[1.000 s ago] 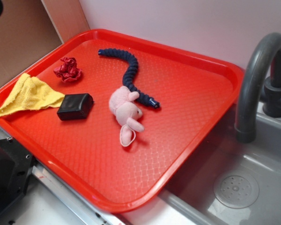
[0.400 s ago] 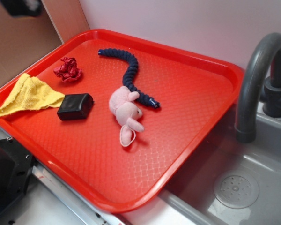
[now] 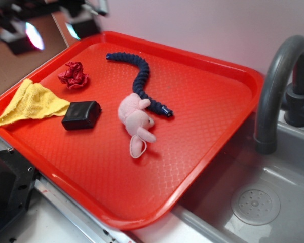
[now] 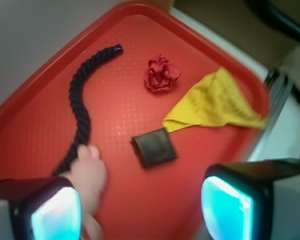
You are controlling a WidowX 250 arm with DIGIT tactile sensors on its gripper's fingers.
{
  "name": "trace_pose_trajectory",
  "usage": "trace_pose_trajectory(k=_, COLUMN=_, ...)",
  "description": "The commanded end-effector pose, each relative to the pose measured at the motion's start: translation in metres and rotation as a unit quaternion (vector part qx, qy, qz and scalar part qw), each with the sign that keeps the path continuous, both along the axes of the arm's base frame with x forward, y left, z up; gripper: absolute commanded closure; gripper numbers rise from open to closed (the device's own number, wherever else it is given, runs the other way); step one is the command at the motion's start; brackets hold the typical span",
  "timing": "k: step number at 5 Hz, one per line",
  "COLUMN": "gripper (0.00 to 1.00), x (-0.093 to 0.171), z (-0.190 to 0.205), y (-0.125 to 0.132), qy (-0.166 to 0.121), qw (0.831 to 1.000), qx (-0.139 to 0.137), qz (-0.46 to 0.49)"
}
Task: Grab the pink bunny.
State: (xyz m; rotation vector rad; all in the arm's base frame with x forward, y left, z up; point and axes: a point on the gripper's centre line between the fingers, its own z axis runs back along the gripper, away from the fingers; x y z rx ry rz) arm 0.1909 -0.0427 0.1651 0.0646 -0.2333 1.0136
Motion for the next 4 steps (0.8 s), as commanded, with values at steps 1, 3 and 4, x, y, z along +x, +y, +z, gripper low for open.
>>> trace_pose_trajectory(k=1, gripper=0.0, x=0.031, z=-0.036, y=0.001, qy=-0.009, qw=0.997, qx=-0.016, qz=0.07)
trace_pose_trajectory(k=3, gripper=0.0, x=0.042, z=-0.072, y=-0.017, qy=-0.005, qw=0.999, qx=-0.034, qz=0.022)
trace_pose_trajectory(k=4, gripper=0.0, x=0.046, z=-0.086, y=-0.027, qy=-0.009, qw=0.999, qx=-0.038, qz=-0.002)
